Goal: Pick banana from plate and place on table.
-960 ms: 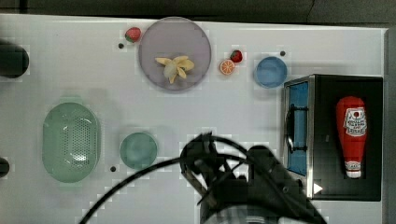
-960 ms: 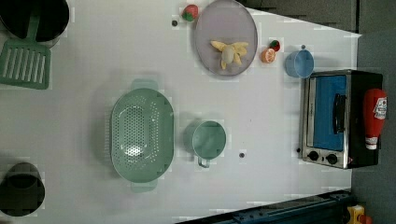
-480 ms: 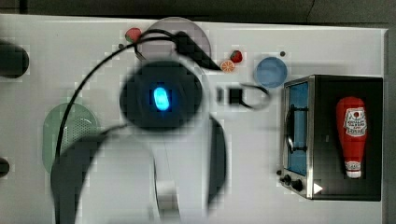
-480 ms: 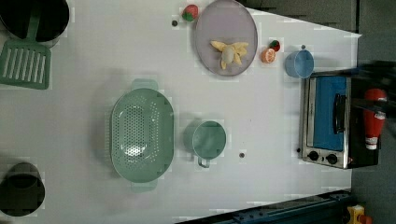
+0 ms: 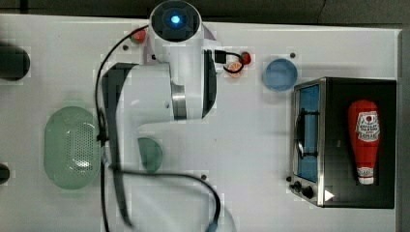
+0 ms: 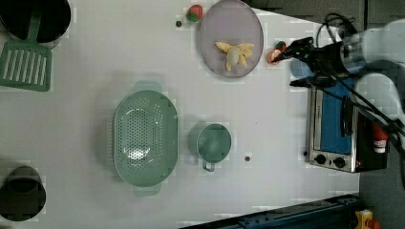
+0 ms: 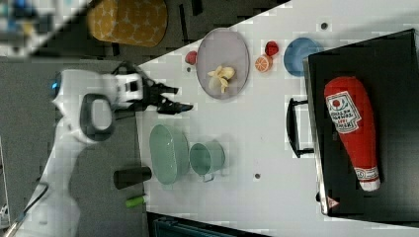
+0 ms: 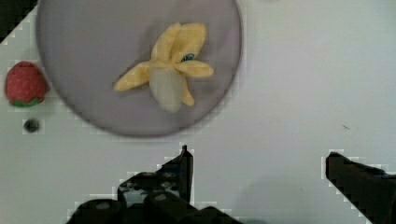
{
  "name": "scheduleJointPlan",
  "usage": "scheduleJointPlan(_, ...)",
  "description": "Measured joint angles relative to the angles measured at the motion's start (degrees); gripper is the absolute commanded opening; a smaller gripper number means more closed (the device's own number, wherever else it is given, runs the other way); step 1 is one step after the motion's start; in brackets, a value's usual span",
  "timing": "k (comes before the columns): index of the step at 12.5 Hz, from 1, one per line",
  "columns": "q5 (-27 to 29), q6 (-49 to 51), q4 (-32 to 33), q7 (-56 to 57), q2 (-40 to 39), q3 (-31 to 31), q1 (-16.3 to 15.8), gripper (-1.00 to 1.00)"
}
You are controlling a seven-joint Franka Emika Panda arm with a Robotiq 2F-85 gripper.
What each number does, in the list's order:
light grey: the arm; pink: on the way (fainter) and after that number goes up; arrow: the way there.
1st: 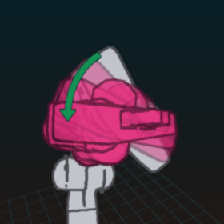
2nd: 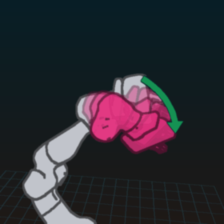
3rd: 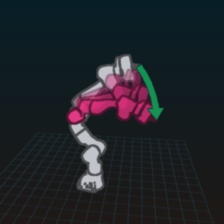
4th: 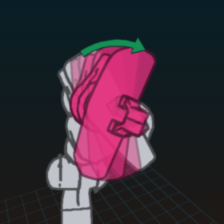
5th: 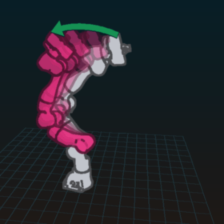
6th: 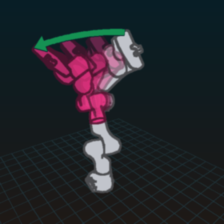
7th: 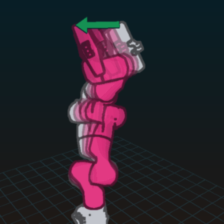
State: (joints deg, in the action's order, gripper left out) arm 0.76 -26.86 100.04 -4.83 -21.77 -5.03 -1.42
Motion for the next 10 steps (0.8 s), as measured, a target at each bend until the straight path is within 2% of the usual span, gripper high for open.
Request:
scheduleJointPlan(6,-1.0,-14.44,-2.35,-1.59,-8.34,0.51,-0.59,1.0)
scheduleJointPlan(10,-3.67,-21.93,-2.57,-9.73,-15.89,1.37,-0.93,1.0)
